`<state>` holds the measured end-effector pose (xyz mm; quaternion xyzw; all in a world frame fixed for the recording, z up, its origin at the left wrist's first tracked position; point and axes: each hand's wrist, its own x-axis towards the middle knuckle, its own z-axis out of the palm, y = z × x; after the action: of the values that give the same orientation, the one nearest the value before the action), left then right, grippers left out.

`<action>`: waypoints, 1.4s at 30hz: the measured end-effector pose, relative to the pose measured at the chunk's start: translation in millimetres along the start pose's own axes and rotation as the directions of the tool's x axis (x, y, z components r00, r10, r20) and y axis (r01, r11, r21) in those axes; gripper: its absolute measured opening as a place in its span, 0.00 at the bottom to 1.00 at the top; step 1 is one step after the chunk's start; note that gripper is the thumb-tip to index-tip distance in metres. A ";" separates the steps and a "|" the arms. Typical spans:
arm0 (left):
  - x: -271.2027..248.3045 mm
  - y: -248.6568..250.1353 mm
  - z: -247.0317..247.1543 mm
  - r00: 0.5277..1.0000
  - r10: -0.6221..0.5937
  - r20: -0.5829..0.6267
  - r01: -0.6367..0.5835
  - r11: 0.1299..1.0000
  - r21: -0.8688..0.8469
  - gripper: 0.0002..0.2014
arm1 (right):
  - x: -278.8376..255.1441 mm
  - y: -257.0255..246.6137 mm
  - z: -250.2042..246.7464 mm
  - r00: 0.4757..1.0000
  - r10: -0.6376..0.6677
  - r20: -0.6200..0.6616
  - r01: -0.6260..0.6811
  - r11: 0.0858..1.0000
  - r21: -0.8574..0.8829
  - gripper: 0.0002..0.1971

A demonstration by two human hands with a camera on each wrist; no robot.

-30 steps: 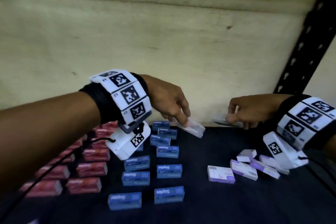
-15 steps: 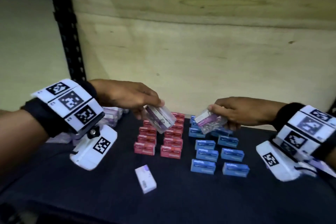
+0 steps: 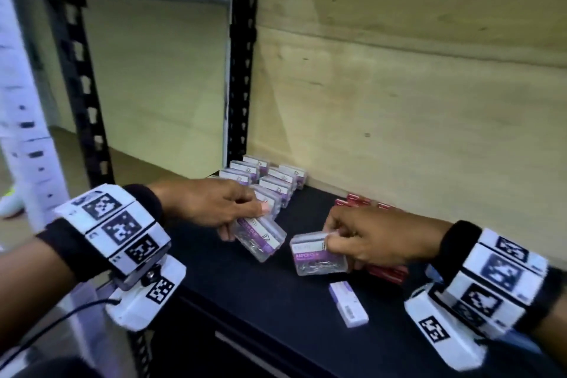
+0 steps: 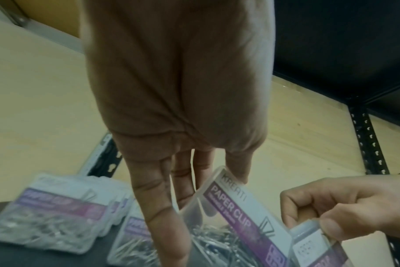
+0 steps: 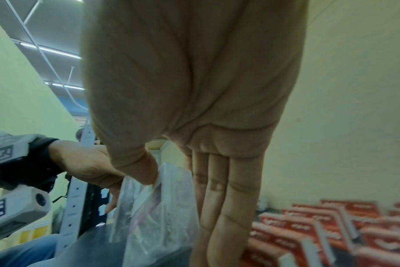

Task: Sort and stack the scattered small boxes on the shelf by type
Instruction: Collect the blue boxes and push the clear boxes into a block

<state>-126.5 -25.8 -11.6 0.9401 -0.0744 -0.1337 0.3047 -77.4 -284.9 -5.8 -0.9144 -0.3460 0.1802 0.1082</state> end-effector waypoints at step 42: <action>-32.6 -129.4 25.5 0.930 -0.096 -0.355 -0.059 0.913 -0.403 0.18 | 63.3 -57.9 7.7 0.970 0.028 0.240 0.046 0.953 -0.298 0.15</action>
<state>-157.6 71.2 -101.4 0.8649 0.0225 0.0288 0.5005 -70.9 -199.2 -10.3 -0.8899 -0.3841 0.2346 -0.0748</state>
